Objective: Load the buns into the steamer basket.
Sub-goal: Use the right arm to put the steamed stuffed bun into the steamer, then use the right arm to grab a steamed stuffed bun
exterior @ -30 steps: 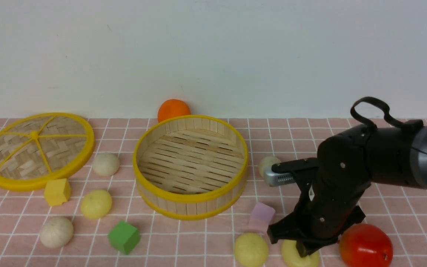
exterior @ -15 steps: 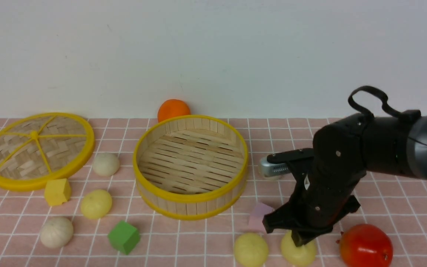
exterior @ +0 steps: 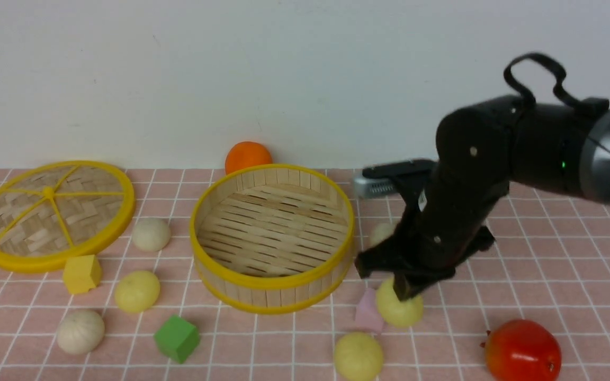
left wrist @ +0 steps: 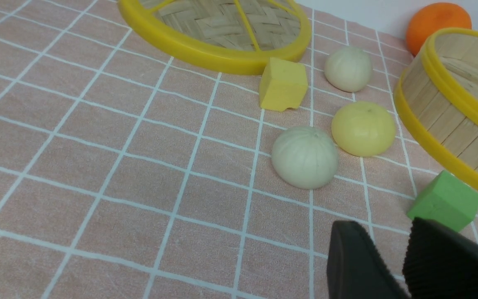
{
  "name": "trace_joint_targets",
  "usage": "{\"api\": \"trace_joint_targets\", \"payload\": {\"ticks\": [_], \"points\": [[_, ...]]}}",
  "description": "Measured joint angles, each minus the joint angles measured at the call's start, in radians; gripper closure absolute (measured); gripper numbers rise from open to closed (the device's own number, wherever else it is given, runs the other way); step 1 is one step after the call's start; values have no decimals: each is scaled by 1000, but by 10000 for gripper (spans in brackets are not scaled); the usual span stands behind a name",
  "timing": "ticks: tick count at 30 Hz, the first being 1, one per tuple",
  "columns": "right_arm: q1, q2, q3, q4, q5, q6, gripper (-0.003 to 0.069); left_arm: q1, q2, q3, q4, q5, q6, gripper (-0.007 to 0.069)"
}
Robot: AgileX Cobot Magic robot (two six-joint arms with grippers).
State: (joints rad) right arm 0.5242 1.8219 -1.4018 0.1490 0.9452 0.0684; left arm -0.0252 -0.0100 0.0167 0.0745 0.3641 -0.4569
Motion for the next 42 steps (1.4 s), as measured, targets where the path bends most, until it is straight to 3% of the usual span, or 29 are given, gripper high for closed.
{"api": "trace_joint_targets", "payload": {"ticks": [14,21,24,34,42], "points": [[0,242,-421,56,-49,-68,644,0,0,0,0,0,0,384],[0,348,-455,56,-58,-79,632,0,0,0,0,0,0,384],[0,376,-455,56,-50,-84,596,0,0,0,0,0,0,384],[0,335,-457,47,-24,-90,290,0,0,0,0,0,-1,384],[-2,250,-458,-37,56,-85,289,0,0,0,0,0,-1,384]]}}
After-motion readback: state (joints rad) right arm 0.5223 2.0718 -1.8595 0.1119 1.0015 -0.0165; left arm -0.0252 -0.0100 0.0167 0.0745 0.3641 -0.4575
